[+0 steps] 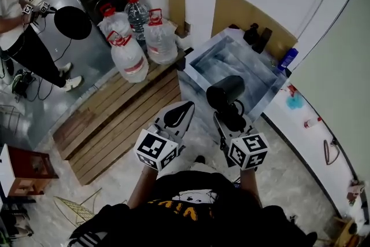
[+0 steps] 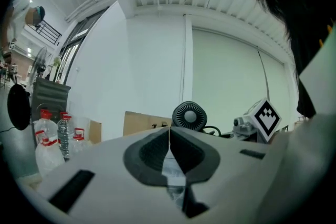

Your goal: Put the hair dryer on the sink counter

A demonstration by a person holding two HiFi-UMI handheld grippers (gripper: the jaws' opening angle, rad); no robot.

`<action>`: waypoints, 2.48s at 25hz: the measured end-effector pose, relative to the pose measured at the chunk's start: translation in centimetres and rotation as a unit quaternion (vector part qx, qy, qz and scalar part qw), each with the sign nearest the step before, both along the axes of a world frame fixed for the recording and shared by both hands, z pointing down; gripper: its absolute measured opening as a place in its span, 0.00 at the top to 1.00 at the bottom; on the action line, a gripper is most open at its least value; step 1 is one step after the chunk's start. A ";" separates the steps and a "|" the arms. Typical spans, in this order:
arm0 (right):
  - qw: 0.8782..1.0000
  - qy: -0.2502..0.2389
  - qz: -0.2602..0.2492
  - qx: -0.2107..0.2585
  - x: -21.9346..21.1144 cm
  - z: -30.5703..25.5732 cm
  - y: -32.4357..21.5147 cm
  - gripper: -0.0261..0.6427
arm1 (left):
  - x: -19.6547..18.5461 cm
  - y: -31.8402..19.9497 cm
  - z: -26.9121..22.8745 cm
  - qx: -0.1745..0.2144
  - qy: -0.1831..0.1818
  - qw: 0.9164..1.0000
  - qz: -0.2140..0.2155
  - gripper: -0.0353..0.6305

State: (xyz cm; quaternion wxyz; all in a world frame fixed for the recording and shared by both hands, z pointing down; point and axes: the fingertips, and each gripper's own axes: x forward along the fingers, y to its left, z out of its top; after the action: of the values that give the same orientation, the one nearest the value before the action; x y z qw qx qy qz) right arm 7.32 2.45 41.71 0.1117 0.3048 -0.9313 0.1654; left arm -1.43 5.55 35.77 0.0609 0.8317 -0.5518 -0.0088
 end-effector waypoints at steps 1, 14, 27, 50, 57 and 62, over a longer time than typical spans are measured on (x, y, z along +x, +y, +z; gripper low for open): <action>1.000 0.000 -0.003 -0.003 0.1 0.3 -0.8 0.70 | 0.0 -0.9 0.2 -0.003 -0.001 1.000 -0.004 0.93; 0.999 -0.008 -0.019 -0.030 -0.3 2.4 -6.0 0.70 | 0.1 -7.0 1.5 -0.033 -0.009 0.999 -0.013 0.93; 0.999 0.004 0.044 -0.028 -1.0 3.0 -13.2 0.70 | -0.7 -16.0 2.2 -0.030 -0.006 0.998 0.058 0.93; 0.982 0.085 0.167 -0.037 -7.0 6.4 -35.4 0.70 | -9.3 -32.3 3.4 -0.030 0.008 0.982 0.184 0.93; 0.976 0.120 0.175 -0.056 -6.8 10.4 -42.5 0.70 | -9.5 -34.5 3.9 -0.032 -0.002 0.979 0.202 0.93; 0.969 0.142 0.182 -0.084 -6.4 14.1 -47.2 0.70 | -9.4 -35.6 4.2 -0.038 -0.008 0.978 0.204 0.93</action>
State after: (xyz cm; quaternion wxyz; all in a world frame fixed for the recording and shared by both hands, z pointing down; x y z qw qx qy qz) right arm 0.96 -44.72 55.76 0.2361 0.4789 -0.8175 0.2159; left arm -10.85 -30.08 40.01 0.0891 0.9239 -0.3707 0.0315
